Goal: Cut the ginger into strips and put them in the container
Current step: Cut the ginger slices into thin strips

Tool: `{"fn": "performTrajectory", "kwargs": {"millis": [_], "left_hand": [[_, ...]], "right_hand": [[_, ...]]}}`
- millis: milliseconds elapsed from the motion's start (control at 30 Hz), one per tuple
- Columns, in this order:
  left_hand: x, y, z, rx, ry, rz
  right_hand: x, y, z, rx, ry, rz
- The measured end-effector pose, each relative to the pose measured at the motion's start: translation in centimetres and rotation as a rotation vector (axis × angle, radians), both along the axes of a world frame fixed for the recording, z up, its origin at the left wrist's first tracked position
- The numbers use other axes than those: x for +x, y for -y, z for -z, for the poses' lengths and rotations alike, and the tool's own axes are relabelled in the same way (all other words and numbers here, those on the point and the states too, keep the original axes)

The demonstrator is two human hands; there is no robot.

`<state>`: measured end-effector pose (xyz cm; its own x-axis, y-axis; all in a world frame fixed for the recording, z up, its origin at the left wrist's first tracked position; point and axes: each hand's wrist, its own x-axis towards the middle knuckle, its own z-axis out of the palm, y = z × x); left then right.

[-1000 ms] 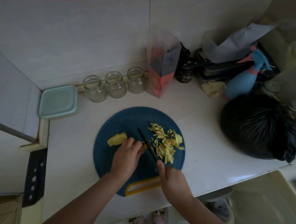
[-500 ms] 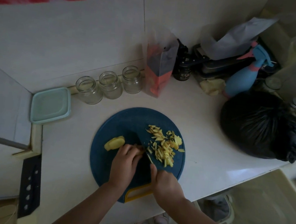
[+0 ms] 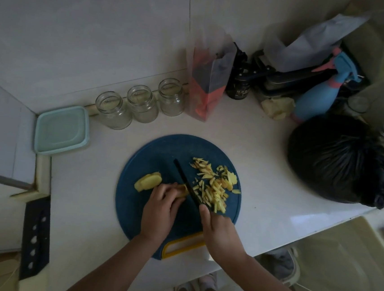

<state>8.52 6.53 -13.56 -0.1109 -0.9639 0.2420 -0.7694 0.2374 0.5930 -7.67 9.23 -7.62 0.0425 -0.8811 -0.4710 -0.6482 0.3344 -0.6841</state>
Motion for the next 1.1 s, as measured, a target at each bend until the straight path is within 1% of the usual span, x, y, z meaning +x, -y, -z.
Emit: {"fn": "performTrajectory", "kwargs": {"millis": [233, 367, 600, 867, 1100], "left_hand": [[0.0, -0.1, 0.2, 0.015, 0.060, -0.016], [0.0, -0.1, 0.2, 0.008, 0.041, -0.015], [-0.1, -0.2, 0.0, 0.015, 0.073, -0.008], [0.1, 0.0, 0.4, -0.003, 0.021, 0.024], [0.1, 0.1, 0.5, -0.009, -0.025, 0.021]], "right_hand": [[0.1, -1.0, -0.6, -0.013, -0.099, -0.057], [0.1, -1.2, -0.5, -0.005, -0.133, -0.062], [0.1, -1.6, -0.3, 0.007, -0.115, -0.062], [-0.1, -0.6, -0.5, 0.059, -0.010, -0.040], [0.7, 0.8, 0.3, 0.120, -0.039, -0.067]]}}
